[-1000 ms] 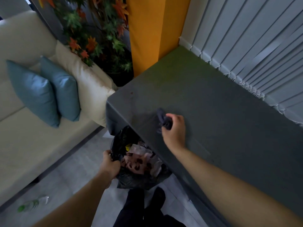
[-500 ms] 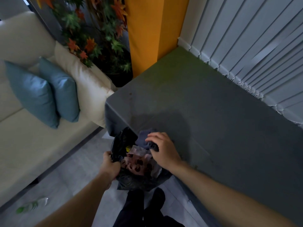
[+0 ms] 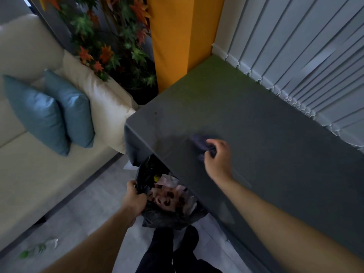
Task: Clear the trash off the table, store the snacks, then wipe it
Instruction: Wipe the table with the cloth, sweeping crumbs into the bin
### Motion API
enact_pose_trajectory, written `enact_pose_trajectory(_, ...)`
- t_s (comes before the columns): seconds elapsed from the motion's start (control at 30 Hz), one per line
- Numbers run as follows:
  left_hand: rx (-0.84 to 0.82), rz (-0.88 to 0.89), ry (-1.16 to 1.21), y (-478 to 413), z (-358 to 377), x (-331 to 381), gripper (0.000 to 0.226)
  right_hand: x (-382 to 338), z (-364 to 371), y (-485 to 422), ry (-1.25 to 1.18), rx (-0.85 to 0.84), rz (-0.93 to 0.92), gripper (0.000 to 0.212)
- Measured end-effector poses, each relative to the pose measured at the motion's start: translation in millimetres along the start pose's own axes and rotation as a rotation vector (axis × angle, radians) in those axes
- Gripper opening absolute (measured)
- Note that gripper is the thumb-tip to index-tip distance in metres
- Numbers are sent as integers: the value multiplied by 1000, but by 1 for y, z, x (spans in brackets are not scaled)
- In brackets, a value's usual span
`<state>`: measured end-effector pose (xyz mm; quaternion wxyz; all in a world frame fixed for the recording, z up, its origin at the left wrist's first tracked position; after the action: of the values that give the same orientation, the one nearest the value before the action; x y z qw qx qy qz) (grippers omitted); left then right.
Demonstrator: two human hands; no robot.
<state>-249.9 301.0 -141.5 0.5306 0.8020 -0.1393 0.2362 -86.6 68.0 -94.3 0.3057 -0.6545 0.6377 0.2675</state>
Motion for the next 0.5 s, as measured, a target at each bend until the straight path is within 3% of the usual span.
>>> enact_pose_trajectory(0.07,34,38,-7,-3,-1,2,39,19,-6,-14,148,-24,159,38)
enact_pose_trajectory(0.1,46,52,-7,-4,-1,3,38,25,-7,-17,245,-79,154,43)
enact_pose_trajectory(0.17,51,58,-1,-7,-3,7,39,34,-7,-15,410,-217,21,51)
enact_pose_trajectory(0.23,63,60,-8,-10,-7,11,40,37,-9,-19,375,-293,-85,44)
enact_pose_trajectory(0.4,84,58,-11,-24,-15,18,40,36,-27,-60,177,-16,-113,25)
enact_pose_trajectory(0.5,86,54,0,-33,-19,22,42,52,-33,-101,83,229,197,29)
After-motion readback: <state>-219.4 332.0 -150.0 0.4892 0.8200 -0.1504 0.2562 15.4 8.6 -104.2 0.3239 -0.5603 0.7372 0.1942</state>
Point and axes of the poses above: each hand's wrist, its own y-axis away from the middle knuckle, its own z-axis out of the palm, x = y × z, the point moved 2 cm from there along -y, towards the middle knuckle, and after that the axes turned 3 degrees about y, right-handed, at the moved point
